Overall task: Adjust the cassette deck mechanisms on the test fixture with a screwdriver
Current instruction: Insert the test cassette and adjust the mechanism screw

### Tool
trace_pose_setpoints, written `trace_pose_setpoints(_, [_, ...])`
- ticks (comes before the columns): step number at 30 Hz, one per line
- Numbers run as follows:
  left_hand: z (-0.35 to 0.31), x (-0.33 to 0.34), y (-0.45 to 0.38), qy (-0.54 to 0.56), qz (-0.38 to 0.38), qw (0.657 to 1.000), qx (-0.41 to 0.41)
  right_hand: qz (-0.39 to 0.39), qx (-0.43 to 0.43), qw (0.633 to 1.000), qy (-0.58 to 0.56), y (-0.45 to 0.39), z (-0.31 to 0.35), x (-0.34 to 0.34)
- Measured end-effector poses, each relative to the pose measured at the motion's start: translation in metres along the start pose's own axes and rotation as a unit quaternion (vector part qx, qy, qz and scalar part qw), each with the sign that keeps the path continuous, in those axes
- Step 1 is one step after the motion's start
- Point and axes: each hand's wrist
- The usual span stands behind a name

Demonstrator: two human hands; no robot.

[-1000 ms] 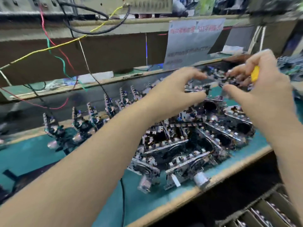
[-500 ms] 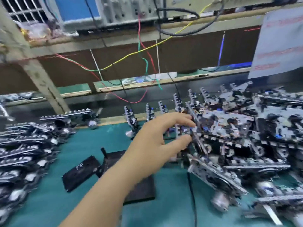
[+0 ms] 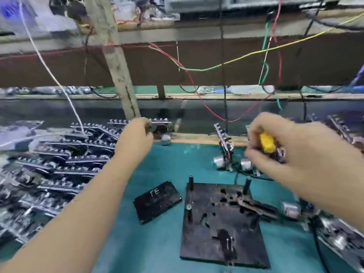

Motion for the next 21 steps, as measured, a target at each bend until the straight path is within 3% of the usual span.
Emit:
trace_pose_setpoints(4, [0.005, 0.012, -0.033, -0.029, -0.017, 0.999, -0.002, 0.047, -0.068, 0.992, -0.091, -0.086, 0.047, 0.055])
trace_pose_setpoints(8, [0.008, 0.021, -0.049, -0.101, -0.027, 0.994, 0.012, 0.054, -0.023, 0.987, -0.150, -0.155, 0.054, 0.107])
trace_pose_setpoints(11, [0.014, 0.027, -0.046, -0.084, -0.063, 0.994, 0.036, 0.082, 0.014, 0.981, -0.175, -0.194, 0.057, 0.141])
trace_pose_setpoints(14, [0.011, 0.025, -0.039, -0.048, -0.090, 0.990, 0.094, 0.070, 0.020, 0.986, -0.149, -0.208, 0.055, 0.158])
trace_pose_setpoints(17, [0.004, 0.019, -0.030, -0.039, -0.060, 0.986, 0.148, 0.073, 0.013, 0.994, -0.082, -0.202, 0.050, 0.161])
trace_pose_setpoints(21, [-0.006, -0.002, -0.007, -0.027, -0.056, 0.973, 0.220, 0.055, 0.006, 0.988, -0.146, -0.177, 0.041, 0.134])
Point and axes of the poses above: each hand's wrist, its own y-axis away from the middle knuckle, its own x-axis out of the palm, z = x × y, and after that the axes turned 4 degrees about -x, right-handed
